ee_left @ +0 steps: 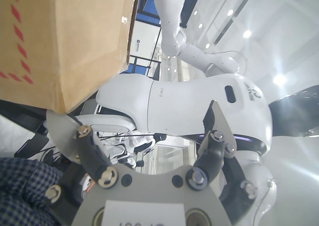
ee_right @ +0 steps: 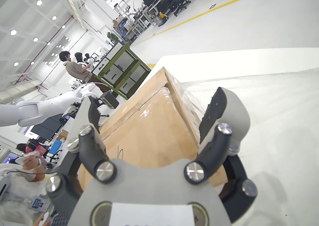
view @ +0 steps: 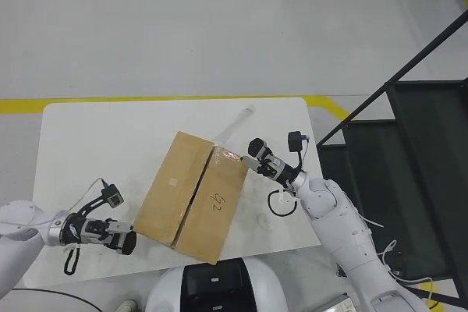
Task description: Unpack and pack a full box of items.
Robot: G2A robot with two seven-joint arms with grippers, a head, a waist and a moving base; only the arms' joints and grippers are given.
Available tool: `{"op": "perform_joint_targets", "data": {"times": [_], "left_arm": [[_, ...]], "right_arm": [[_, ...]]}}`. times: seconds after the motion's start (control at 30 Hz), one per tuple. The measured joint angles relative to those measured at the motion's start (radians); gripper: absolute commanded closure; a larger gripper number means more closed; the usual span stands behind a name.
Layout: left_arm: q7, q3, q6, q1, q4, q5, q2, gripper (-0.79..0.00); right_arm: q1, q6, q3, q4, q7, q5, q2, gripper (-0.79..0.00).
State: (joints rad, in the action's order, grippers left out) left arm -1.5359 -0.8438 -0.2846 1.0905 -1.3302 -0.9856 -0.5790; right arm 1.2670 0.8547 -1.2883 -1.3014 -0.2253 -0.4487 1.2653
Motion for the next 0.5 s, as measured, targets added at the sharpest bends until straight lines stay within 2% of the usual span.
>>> {"op": "perform_joint_targets", "data": {"times": [0.23, 0.5], "left_arm": [[0.0, 0.004, 0.0, -0.037, 0.122, -0.145, -0.034, -0.785], [0.0, 0.042, 0.001, -0.122, 0.304, -0.261, -0.097, -0.785]], "right_arm": [[0.0, 0.0, 0.0, 0.0, 0.0, 0.0, 0.0, -0.785], [0.0, 0.0, 0.0, 0.0, 0.0, 0.0, 0.0, -0.785]]}}
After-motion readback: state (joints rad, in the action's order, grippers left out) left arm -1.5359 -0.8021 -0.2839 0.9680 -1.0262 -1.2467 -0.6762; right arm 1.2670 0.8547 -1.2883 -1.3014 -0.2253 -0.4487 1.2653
